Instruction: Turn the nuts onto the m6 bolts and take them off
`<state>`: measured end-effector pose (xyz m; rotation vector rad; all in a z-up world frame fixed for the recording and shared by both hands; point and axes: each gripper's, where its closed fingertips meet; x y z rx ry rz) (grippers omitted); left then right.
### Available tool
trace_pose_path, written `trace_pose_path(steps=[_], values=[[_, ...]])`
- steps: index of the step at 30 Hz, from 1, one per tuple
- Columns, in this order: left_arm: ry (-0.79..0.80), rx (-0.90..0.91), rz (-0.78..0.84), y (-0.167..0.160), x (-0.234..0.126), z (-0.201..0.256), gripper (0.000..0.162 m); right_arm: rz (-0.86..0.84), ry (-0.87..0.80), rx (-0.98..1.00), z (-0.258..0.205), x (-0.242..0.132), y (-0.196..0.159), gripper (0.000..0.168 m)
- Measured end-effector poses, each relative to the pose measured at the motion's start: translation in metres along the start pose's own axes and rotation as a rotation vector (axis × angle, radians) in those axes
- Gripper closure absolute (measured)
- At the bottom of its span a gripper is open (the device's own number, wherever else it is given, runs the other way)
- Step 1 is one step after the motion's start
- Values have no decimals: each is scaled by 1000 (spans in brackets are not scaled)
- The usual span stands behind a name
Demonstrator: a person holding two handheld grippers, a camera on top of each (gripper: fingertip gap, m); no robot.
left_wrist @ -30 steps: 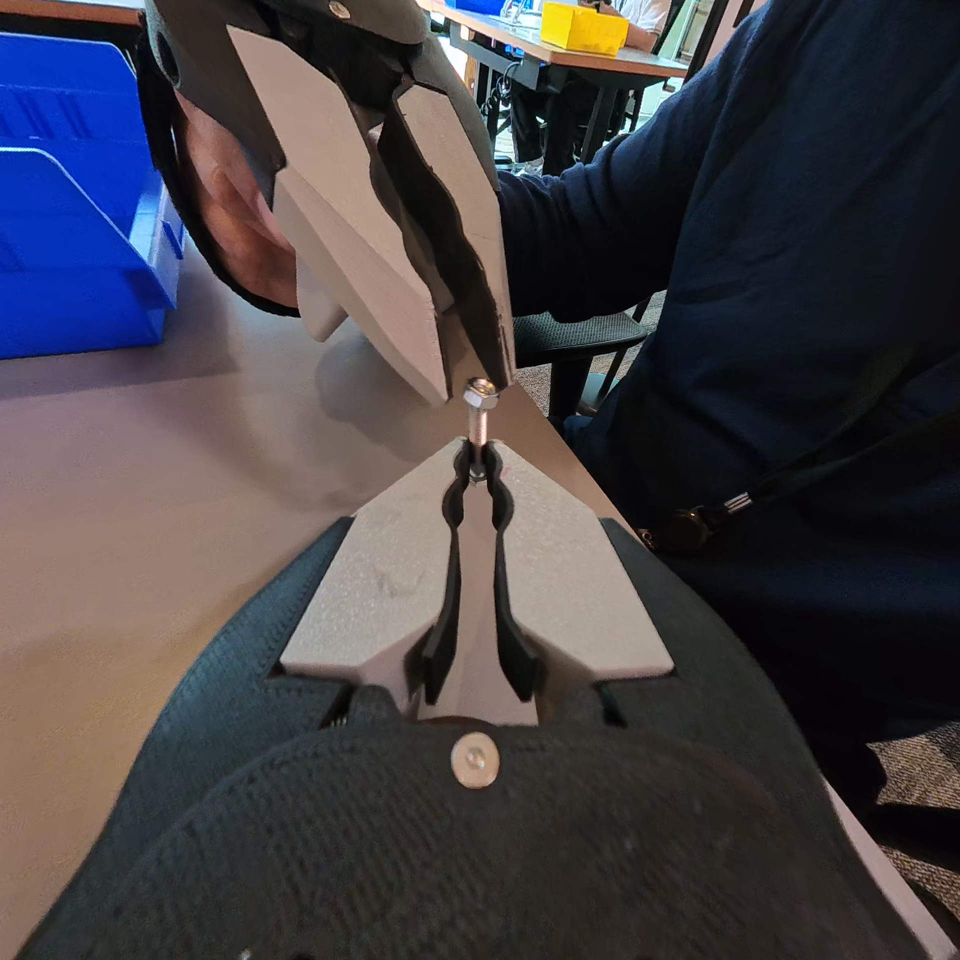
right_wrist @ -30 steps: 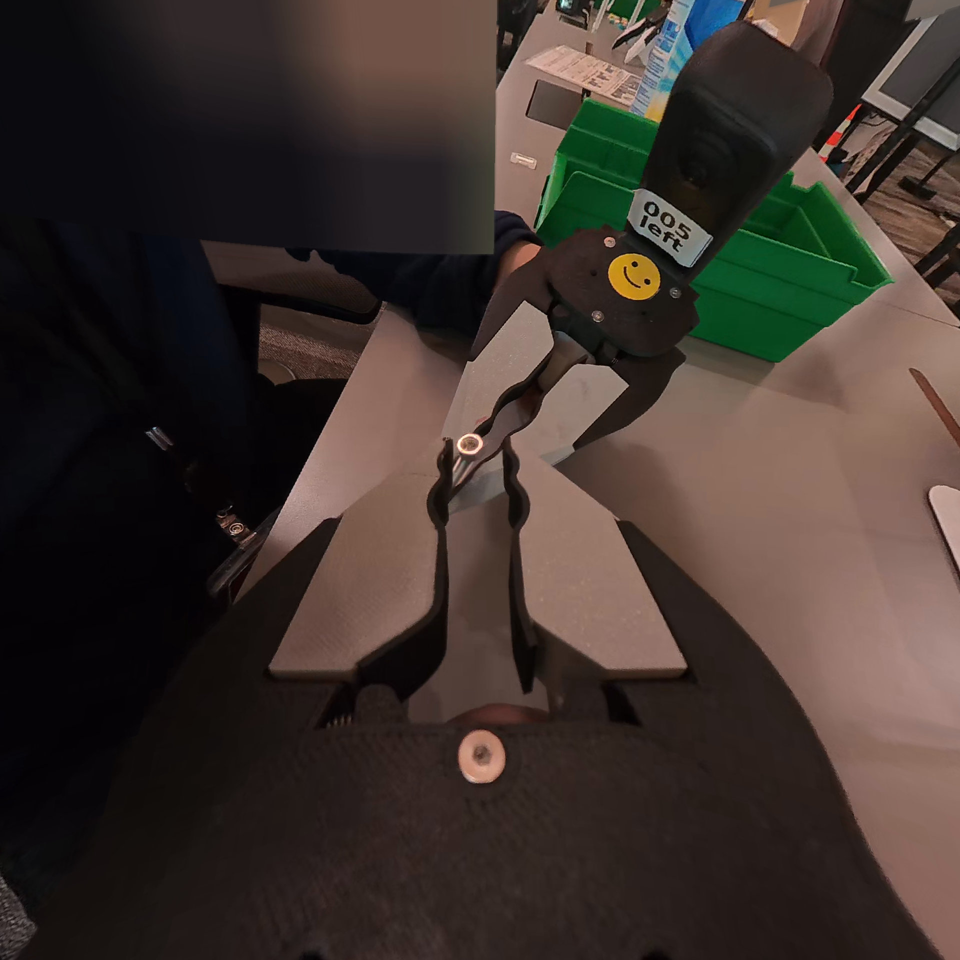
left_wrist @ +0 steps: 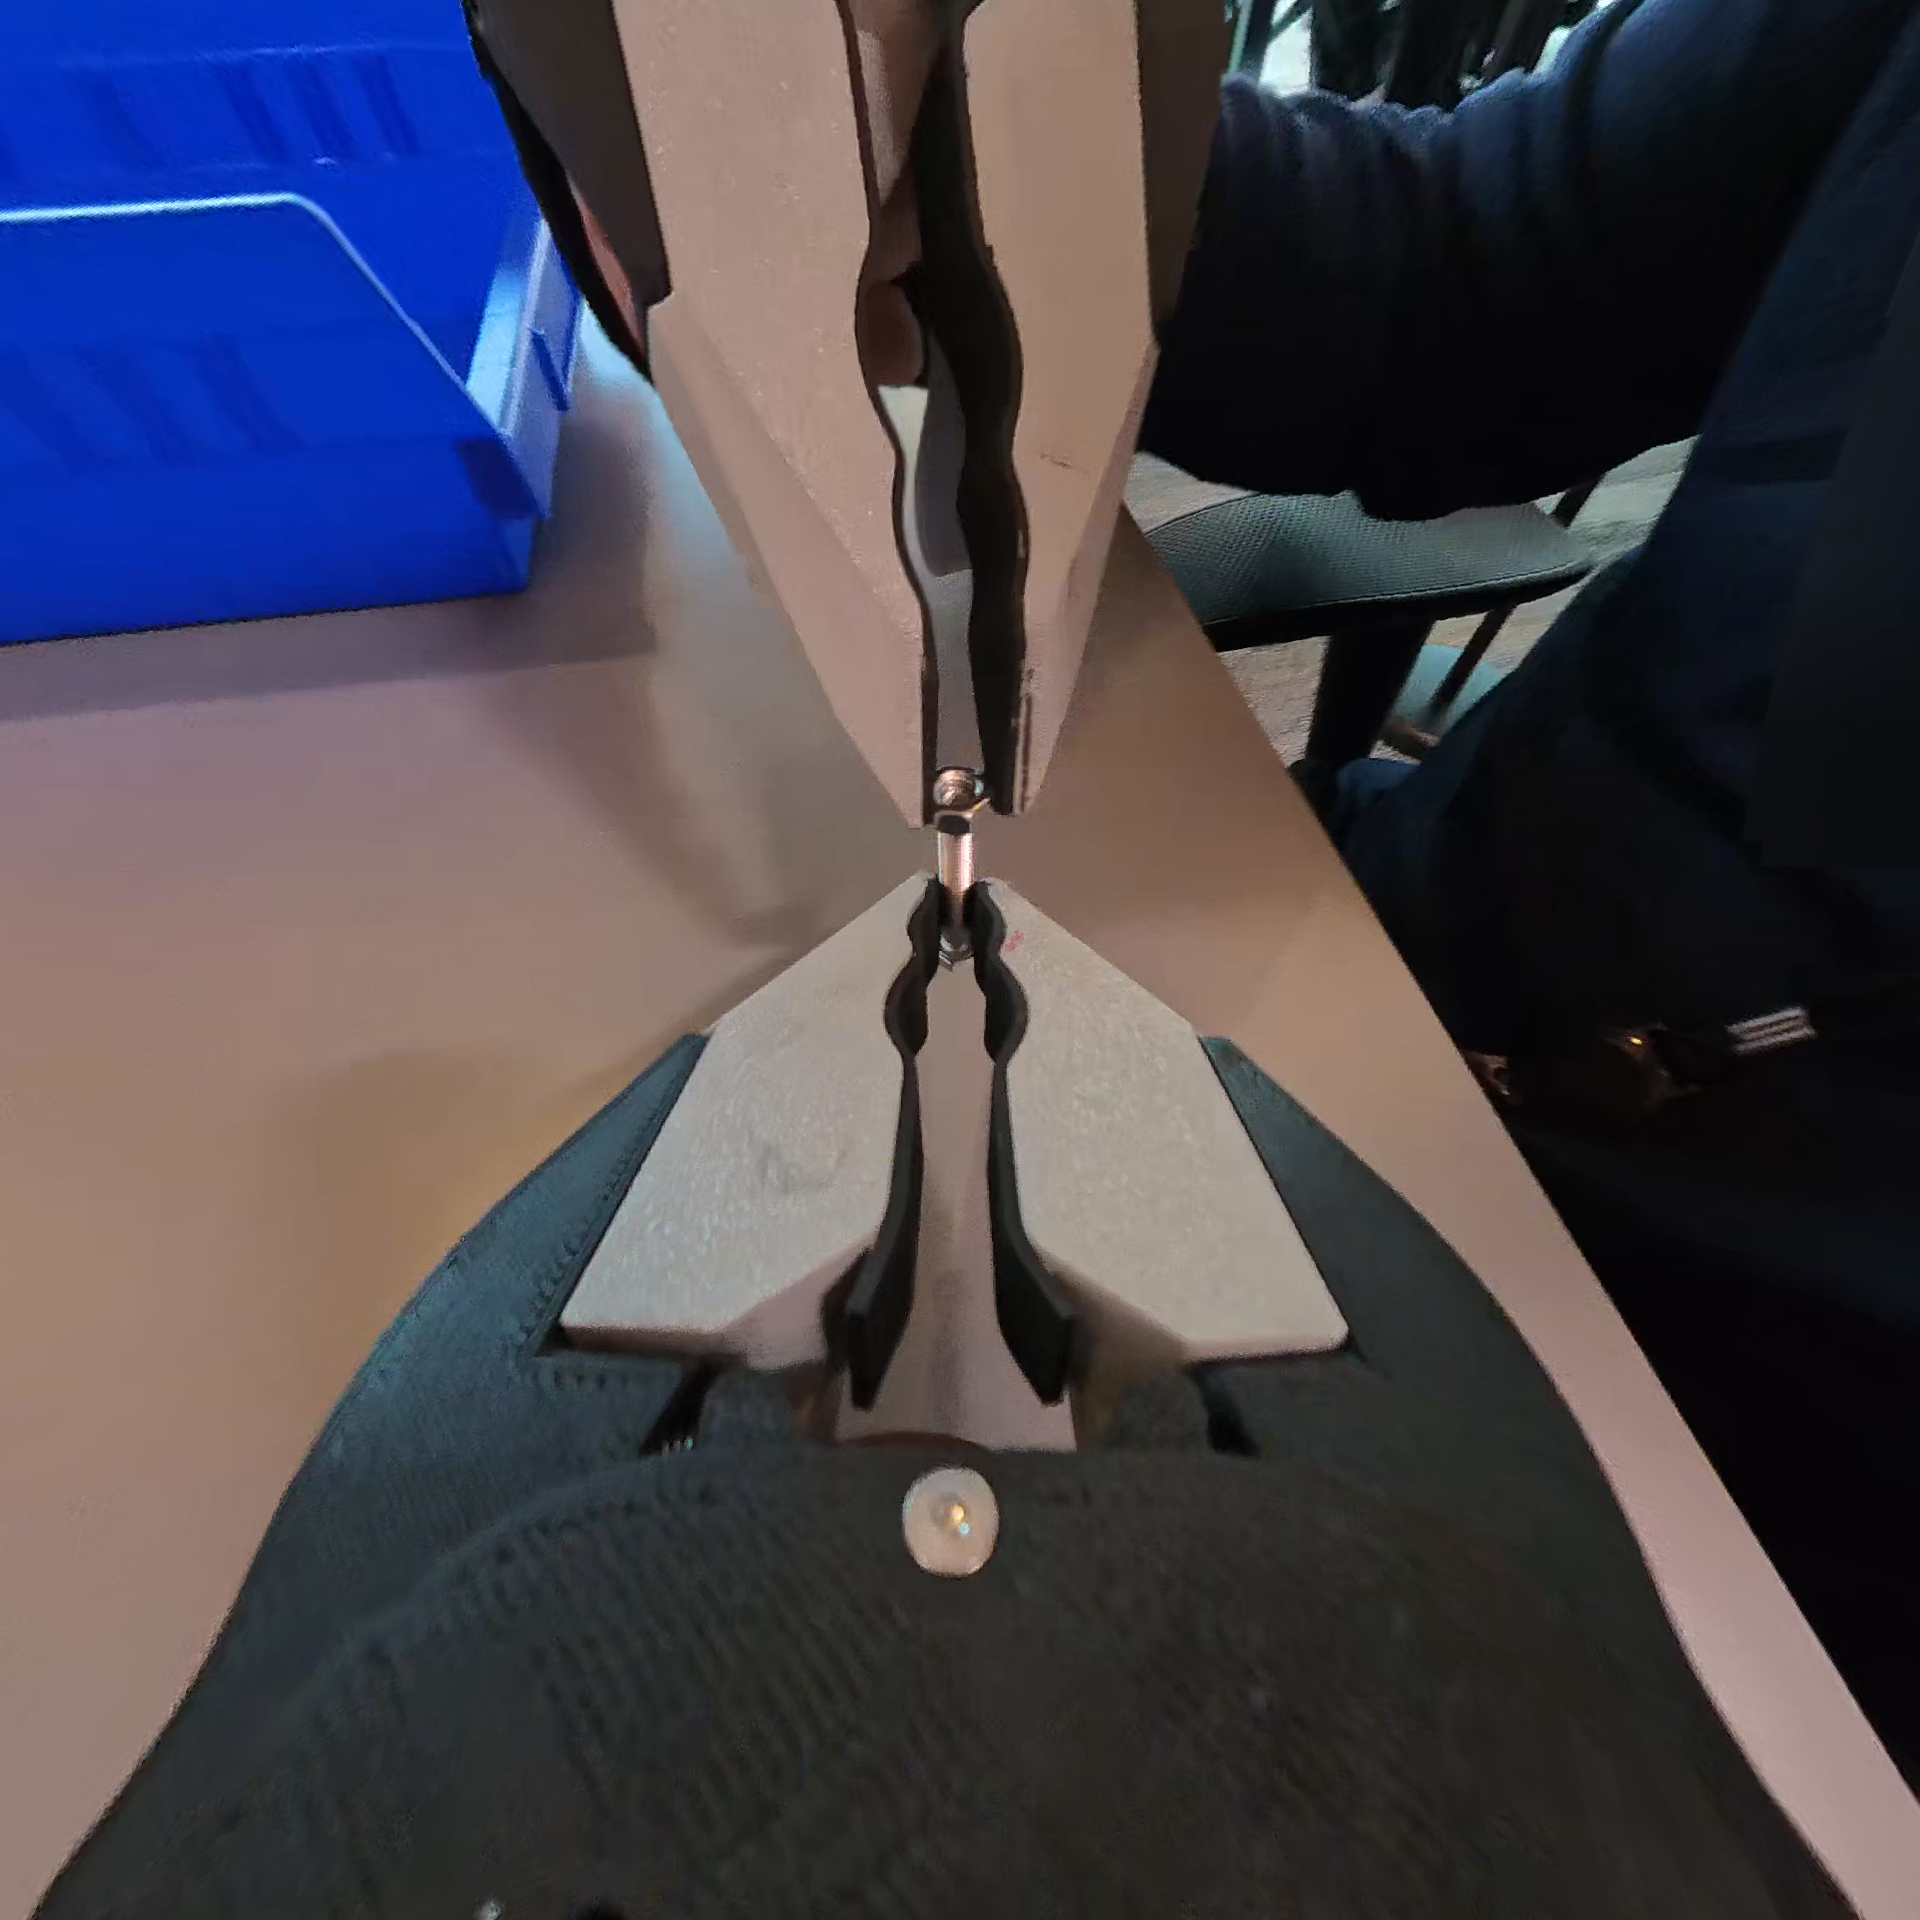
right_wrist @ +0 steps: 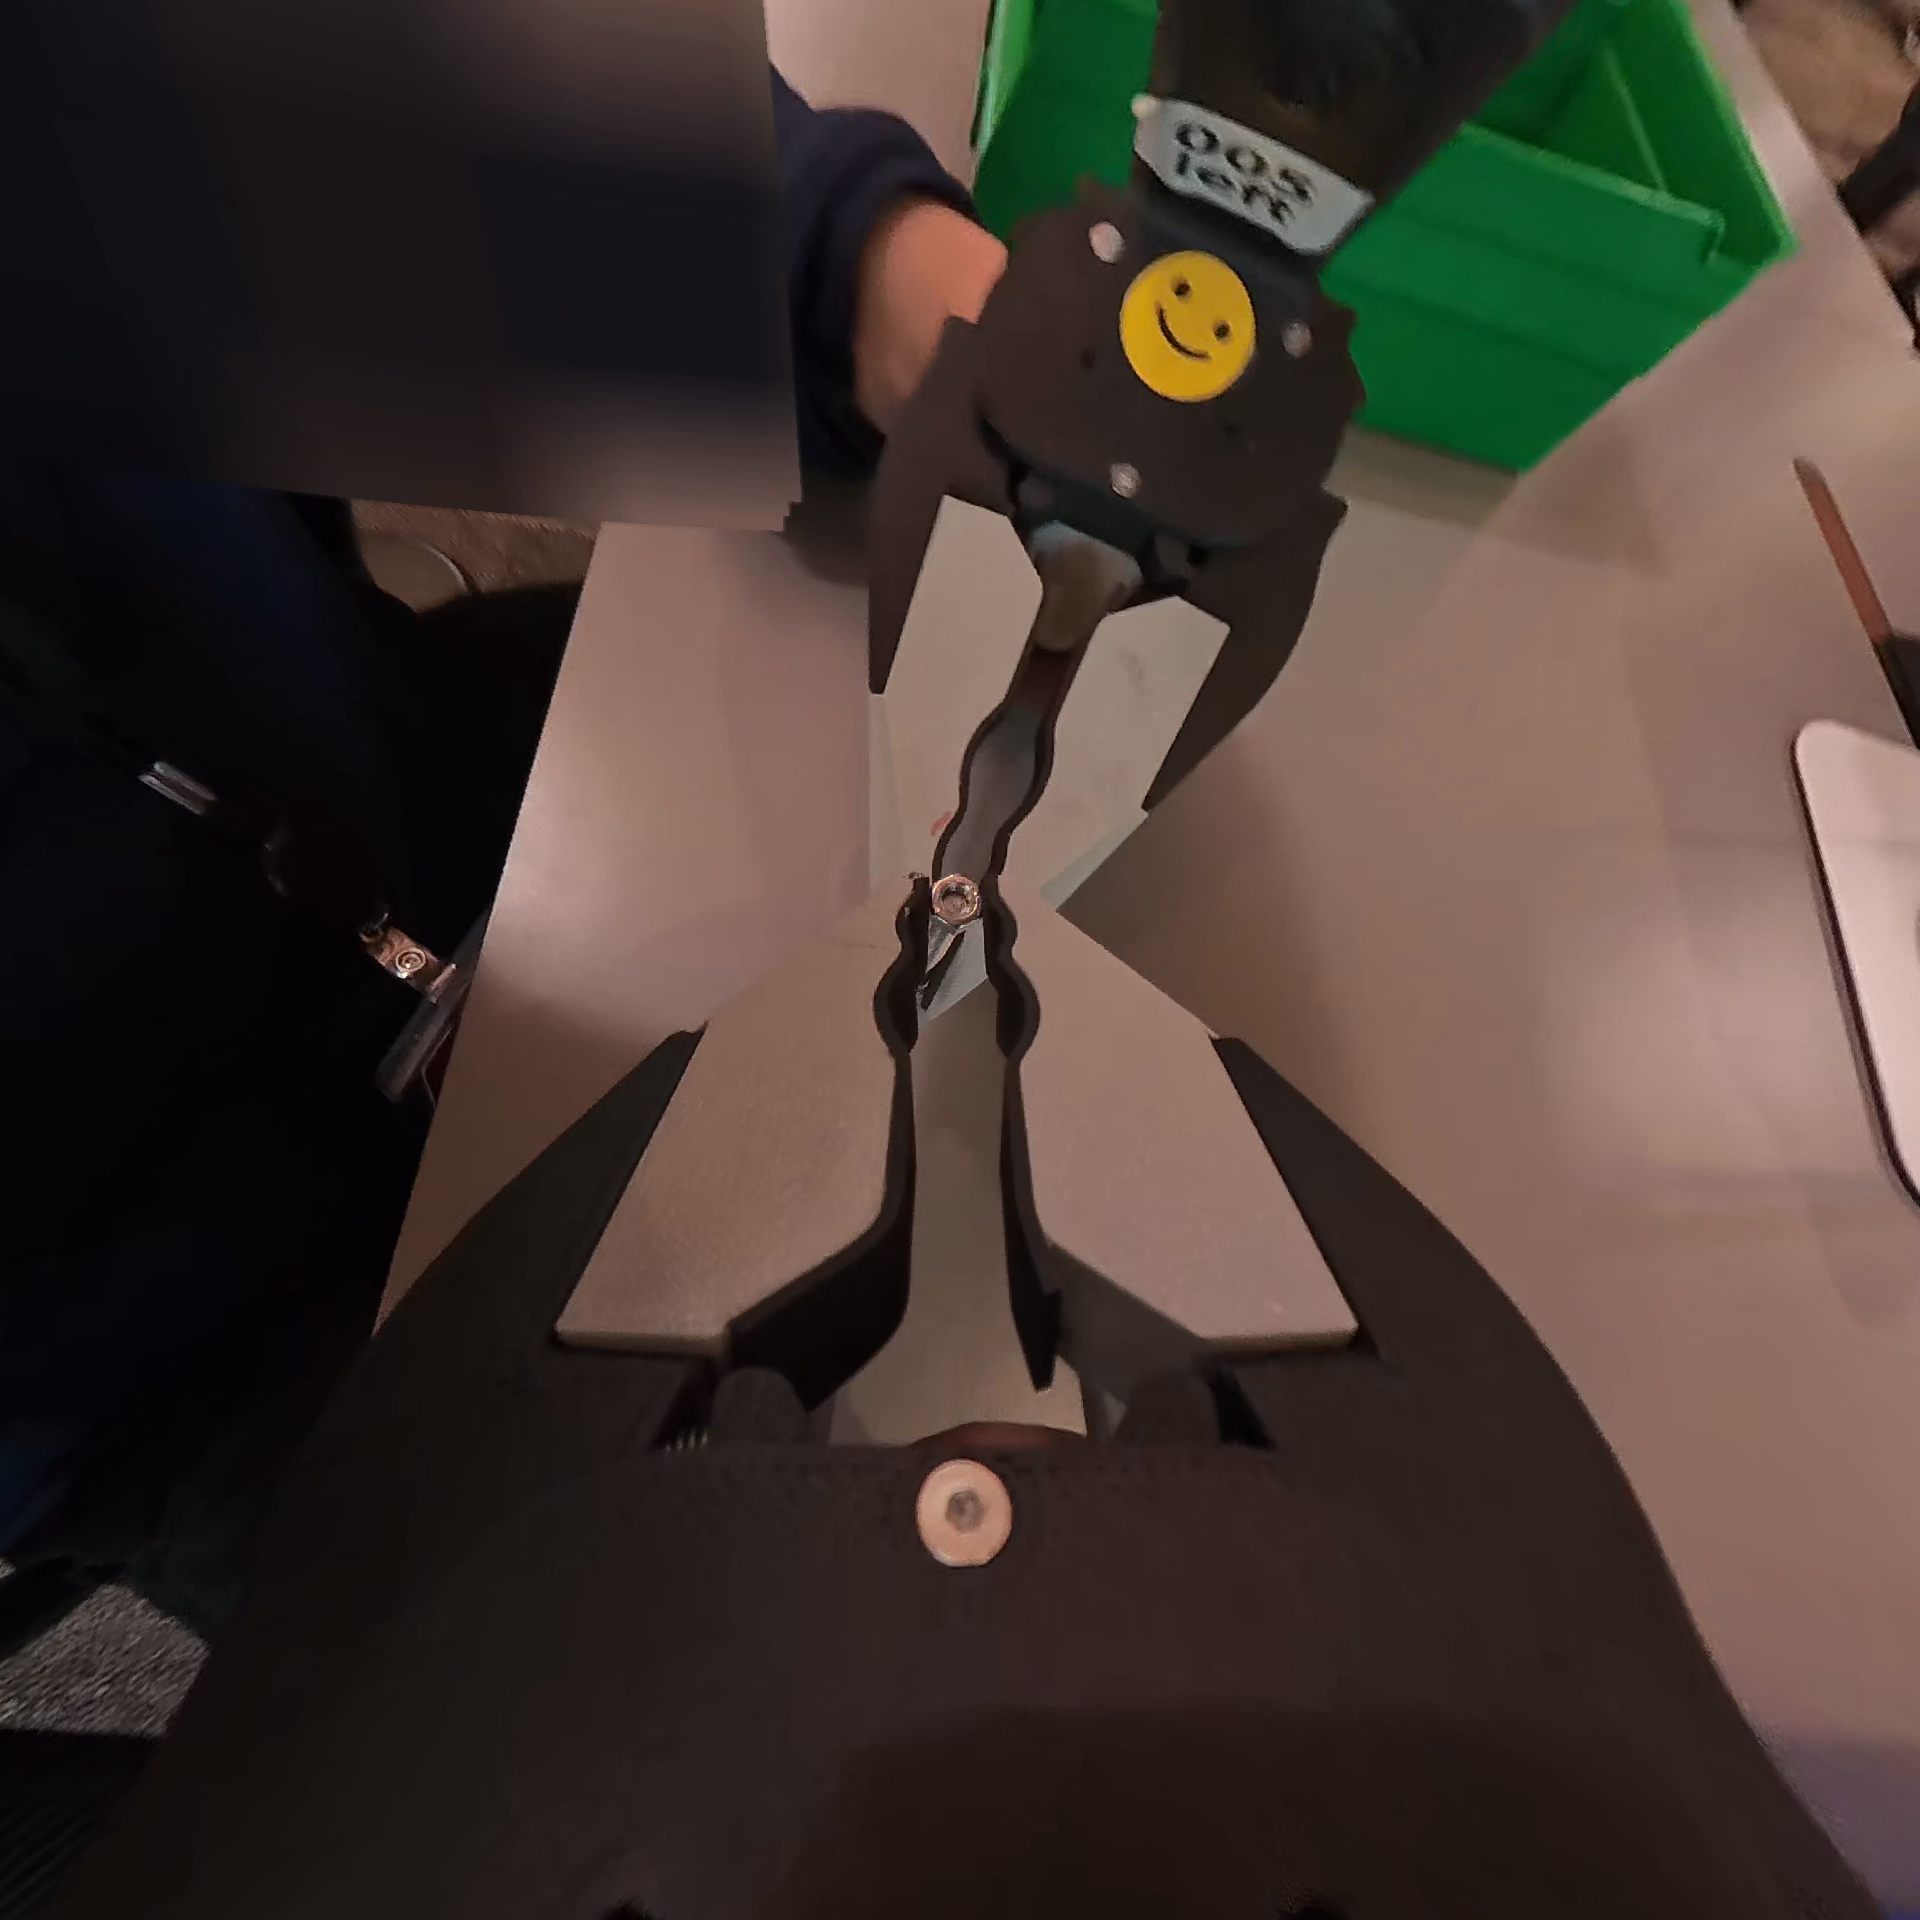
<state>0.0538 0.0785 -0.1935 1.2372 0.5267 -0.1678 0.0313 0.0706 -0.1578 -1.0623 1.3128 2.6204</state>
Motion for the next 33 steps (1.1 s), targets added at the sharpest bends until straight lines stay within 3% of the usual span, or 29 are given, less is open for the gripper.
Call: trace_pose_path(steps=[20,33], values=[[323,-59,37,10,6,-42,158,-89,-183,194,28,-6,-27,162],[430,-155,48,7,3,-60,158,-134,-286,304,42,-1,-39,161]])
Point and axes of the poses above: each gripper's, where its closed fingertips meet, x out along the fingers, y out of its top, z = x × y across the jaws, and after that the axes turned 15 degrees about -x, right-handed
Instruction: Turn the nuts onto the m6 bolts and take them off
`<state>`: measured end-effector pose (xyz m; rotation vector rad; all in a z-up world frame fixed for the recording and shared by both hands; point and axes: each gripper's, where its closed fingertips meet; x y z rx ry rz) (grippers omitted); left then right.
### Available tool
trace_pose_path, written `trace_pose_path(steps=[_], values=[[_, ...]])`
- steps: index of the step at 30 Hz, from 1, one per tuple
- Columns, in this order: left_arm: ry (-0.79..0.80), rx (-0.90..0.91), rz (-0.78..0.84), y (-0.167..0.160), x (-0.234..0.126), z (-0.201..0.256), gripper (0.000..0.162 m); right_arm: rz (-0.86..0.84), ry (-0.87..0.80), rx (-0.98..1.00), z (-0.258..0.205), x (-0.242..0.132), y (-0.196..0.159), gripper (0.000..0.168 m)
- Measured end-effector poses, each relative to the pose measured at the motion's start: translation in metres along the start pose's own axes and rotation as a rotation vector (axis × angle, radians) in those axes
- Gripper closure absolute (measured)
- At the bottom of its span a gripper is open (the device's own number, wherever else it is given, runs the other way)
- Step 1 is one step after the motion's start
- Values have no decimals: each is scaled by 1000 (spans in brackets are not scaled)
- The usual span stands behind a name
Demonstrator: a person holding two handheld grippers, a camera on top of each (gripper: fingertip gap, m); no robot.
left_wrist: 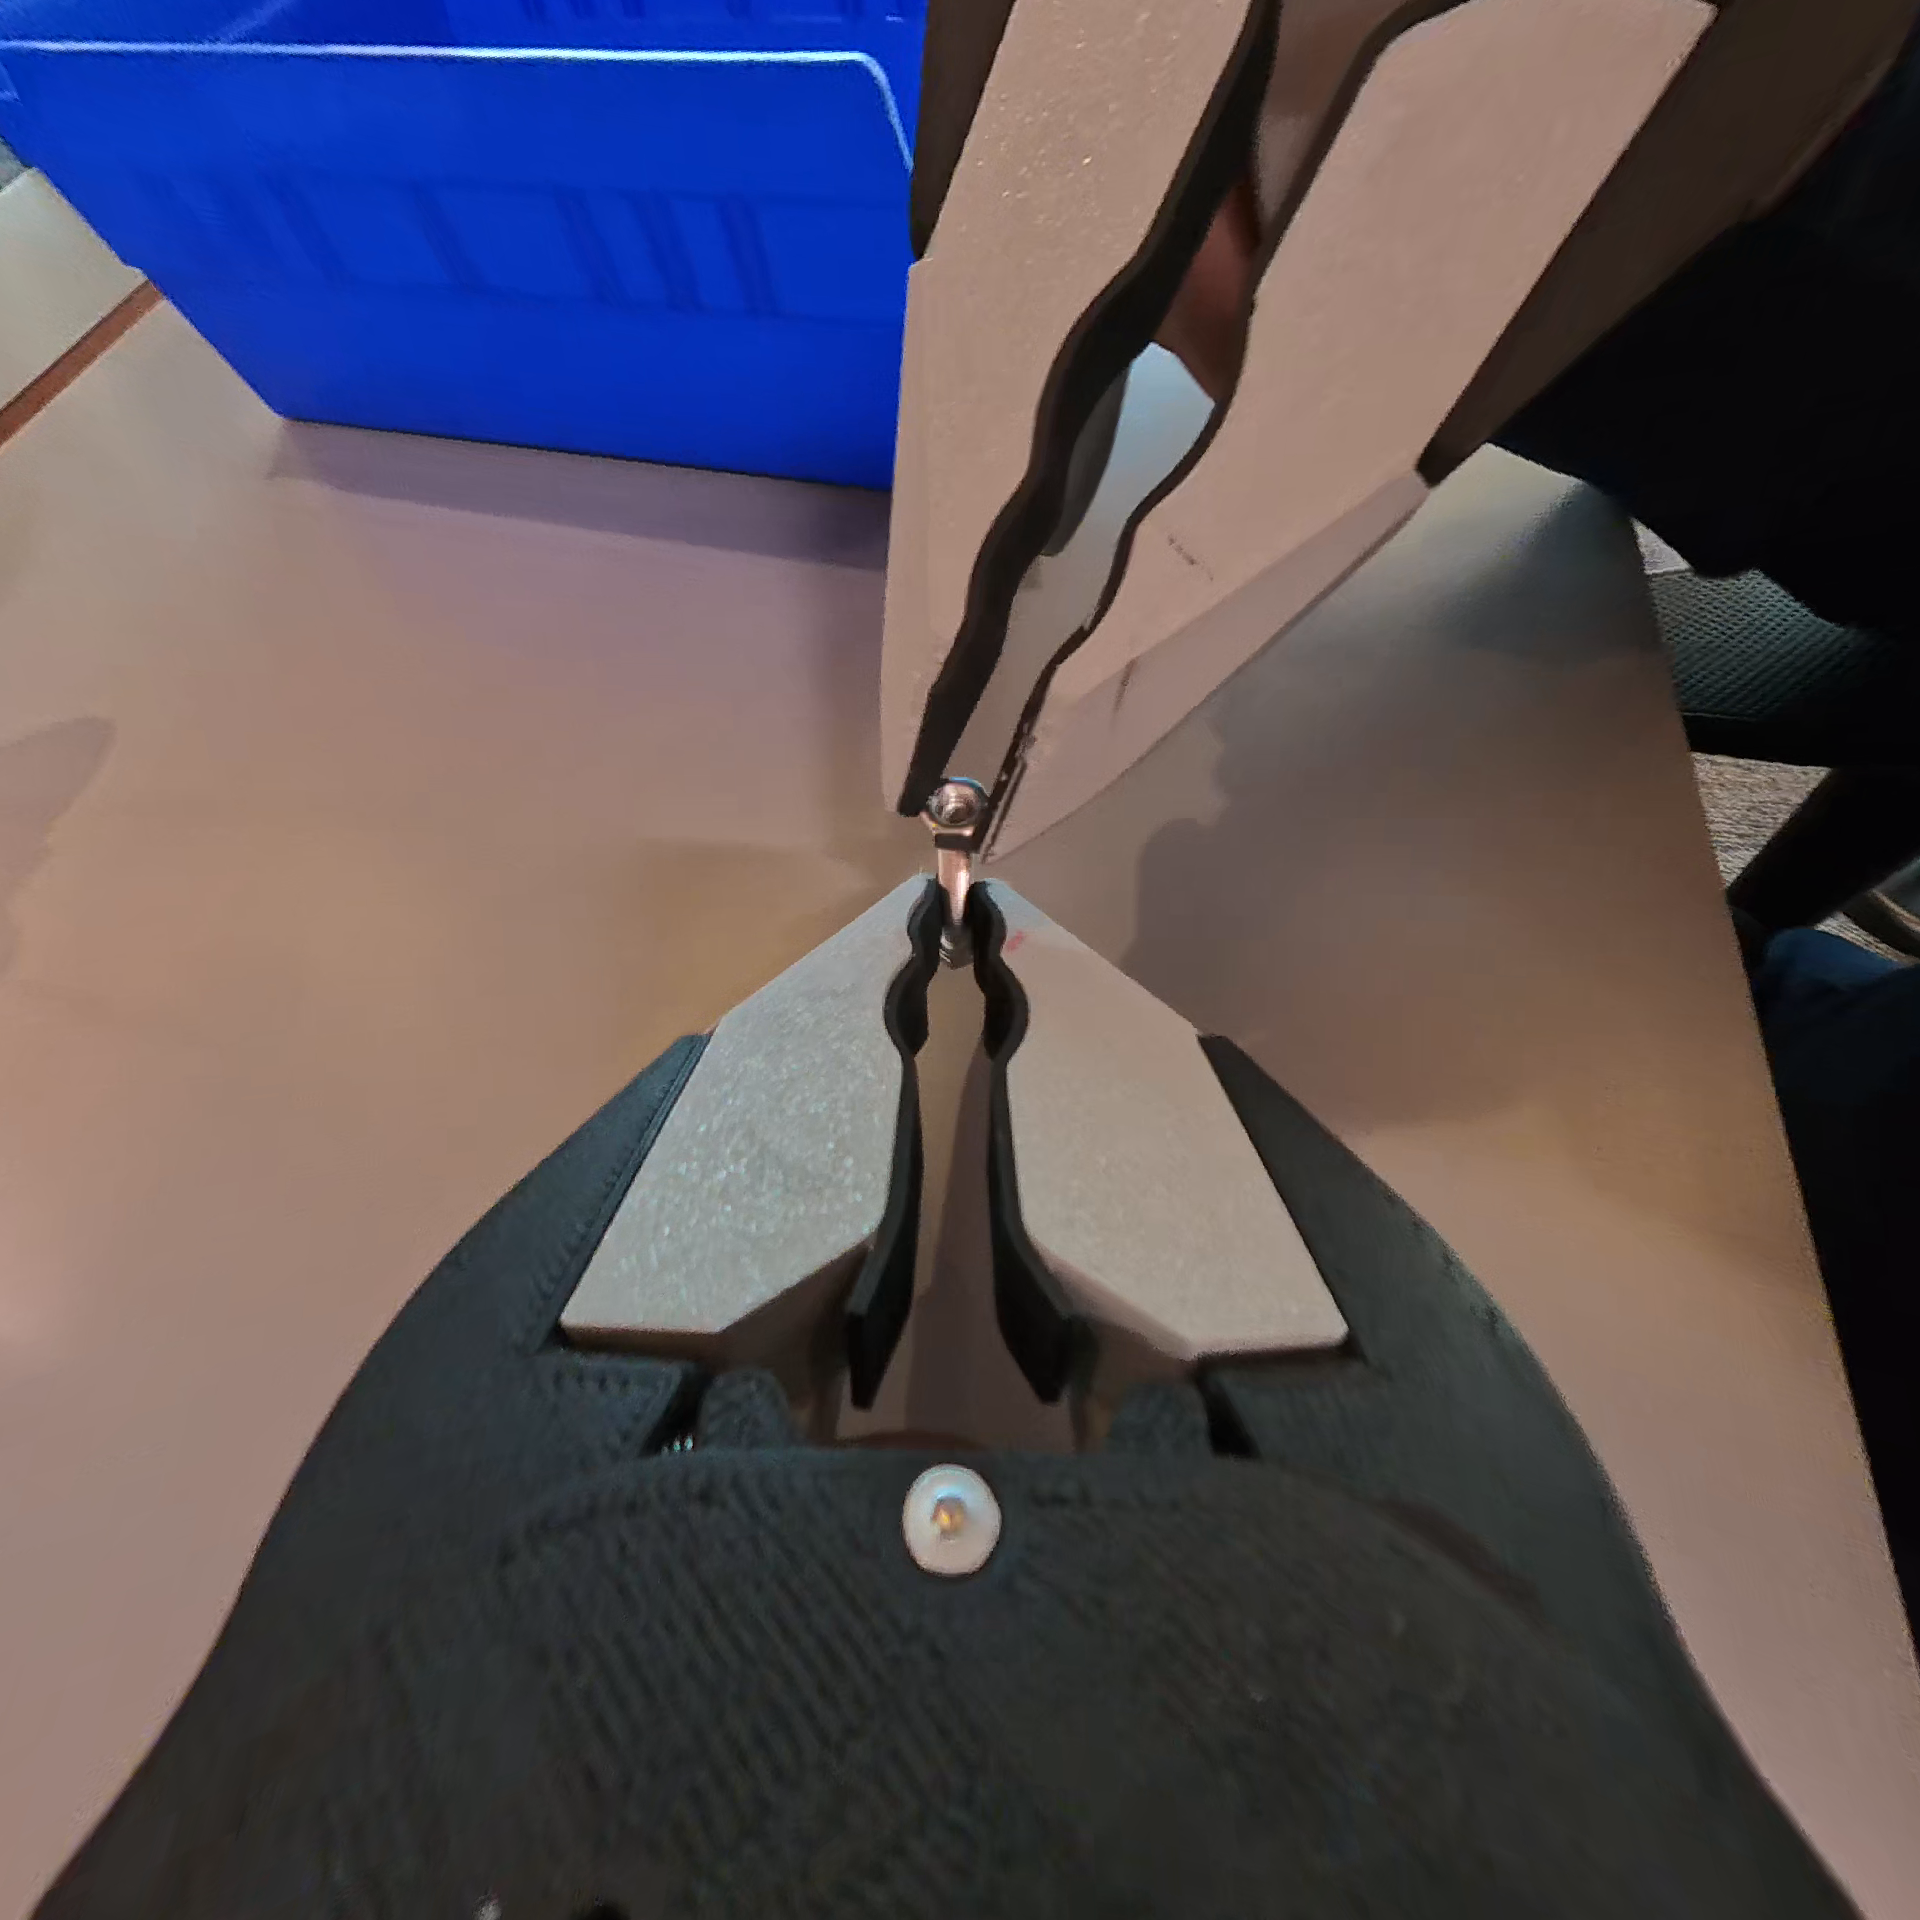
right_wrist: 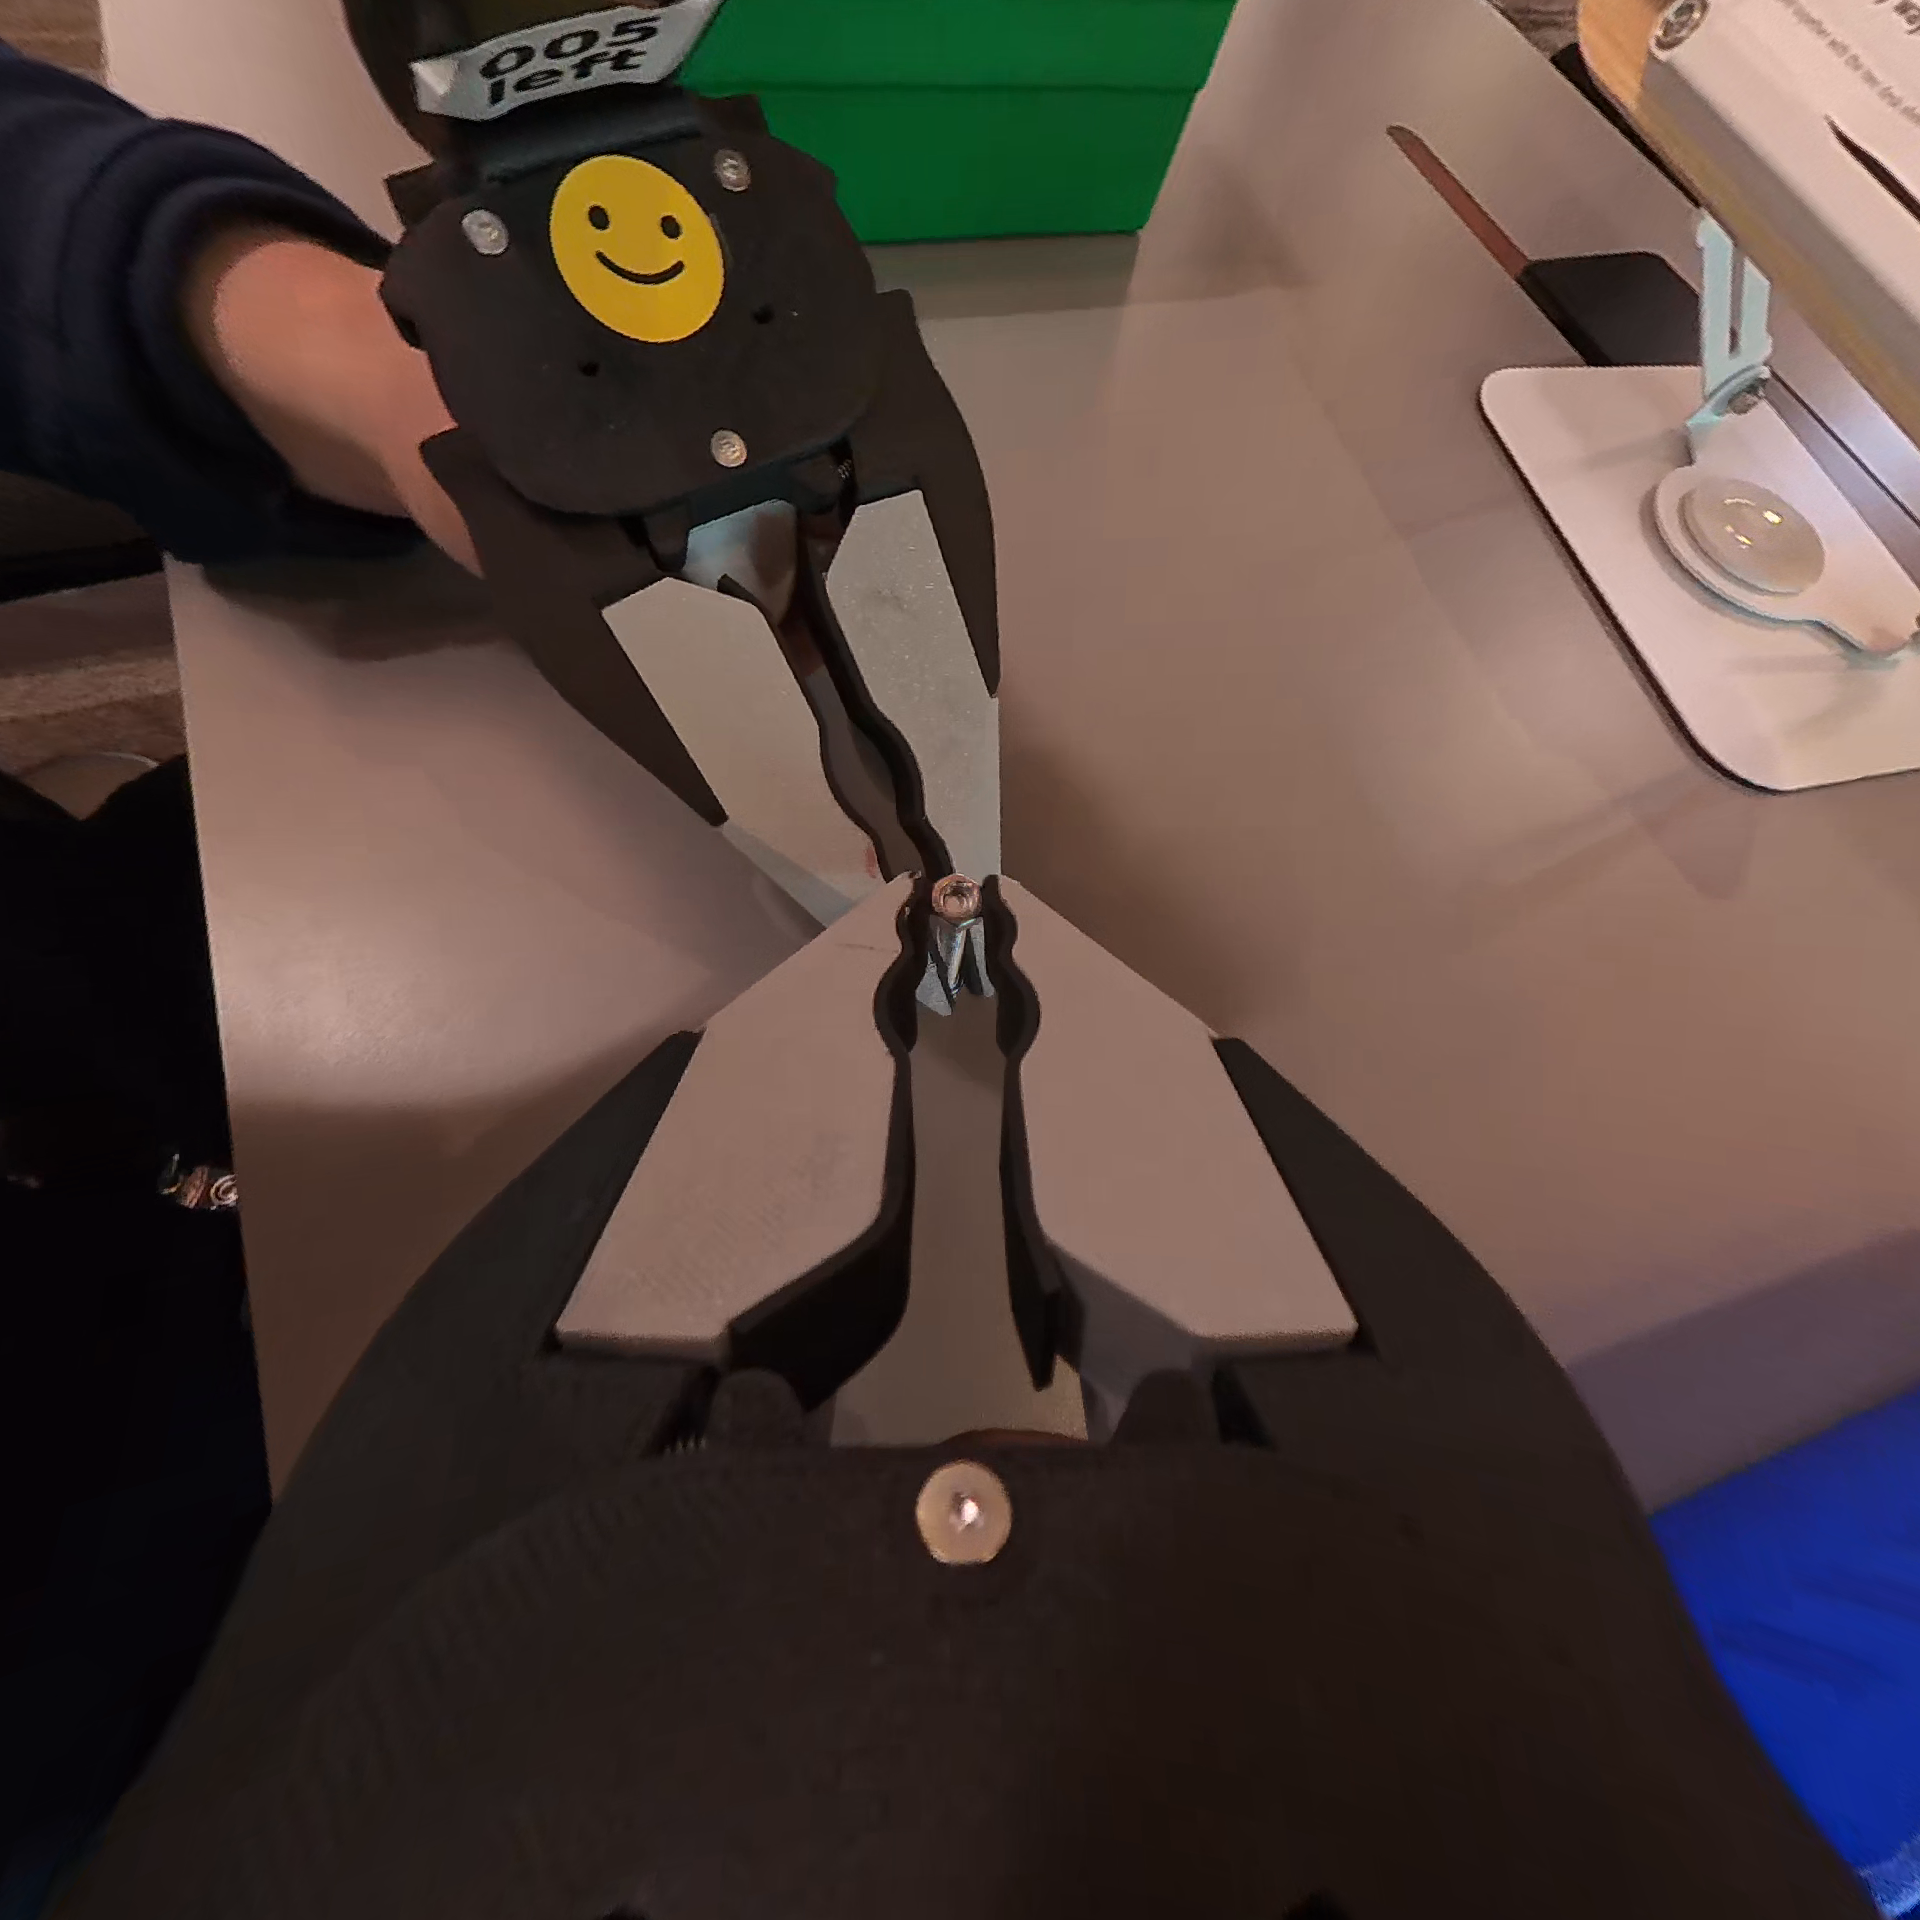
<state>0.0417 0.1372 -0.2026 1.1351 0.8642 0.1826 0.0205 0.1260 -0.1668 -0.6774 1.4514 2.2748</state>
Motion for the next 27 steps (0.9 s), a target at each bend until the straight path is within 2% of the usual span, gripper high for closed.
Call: trace_pose_path(steps=[13,21,24,27], values=[[65,-87,-18,-3,0,-12,158,-80,-127,111,9,11,-2,161],[43,-112,-20,-4,0,-12,158,-52,-115,129,9,11,-1,161],[37,-116,-20,-3,0,-12,158,-6,-90,152,9,8,3,149],[22,-115,-25,-4,-1,-10,158,61,-81,153,14,0,7,145]])
Point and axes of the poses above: each gripper's, where its closed fingertips meet, x out along the fingers, y out of its top, z = x × y across the jaws, and after that the axes turned 15 degrees about -x, right-handed
